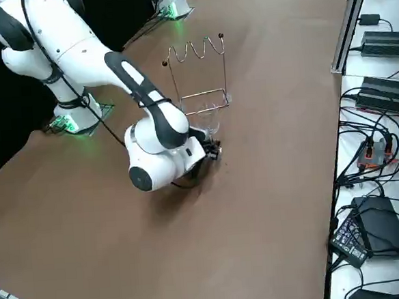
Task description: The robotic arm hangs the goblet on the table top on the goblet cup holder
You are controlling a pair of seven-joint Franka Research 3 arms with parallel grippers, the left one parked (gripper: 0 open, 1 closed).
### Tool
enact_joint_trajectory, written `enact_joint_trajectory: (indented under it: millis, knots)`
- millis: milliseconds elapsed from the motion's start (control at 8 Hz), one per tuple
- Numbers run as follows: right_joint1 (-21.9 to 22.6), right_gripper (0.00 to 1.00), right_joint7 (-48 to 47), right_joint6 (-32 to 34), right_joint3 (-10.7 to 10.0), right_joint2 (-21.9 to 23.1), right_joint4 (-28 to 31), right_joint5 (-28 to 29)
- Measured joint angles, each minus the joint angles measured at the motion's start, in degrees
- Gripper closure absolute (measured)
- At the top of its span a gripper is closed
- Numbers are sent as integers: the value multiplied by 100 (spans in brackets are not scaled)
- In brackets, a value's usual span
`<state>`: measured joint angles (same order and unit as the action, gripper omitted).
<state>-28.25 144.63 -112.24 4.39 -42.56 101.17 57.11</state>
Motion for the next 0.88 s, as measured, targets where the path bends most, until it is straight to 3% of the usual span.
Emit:
enact_joint_trajectory:
  millis: [500,875]
  knots:
    - [64,89,-396,-515,-7,654,-208,-773]
    - [336,89,-1209,-1139,7,1177,-254,-1691]
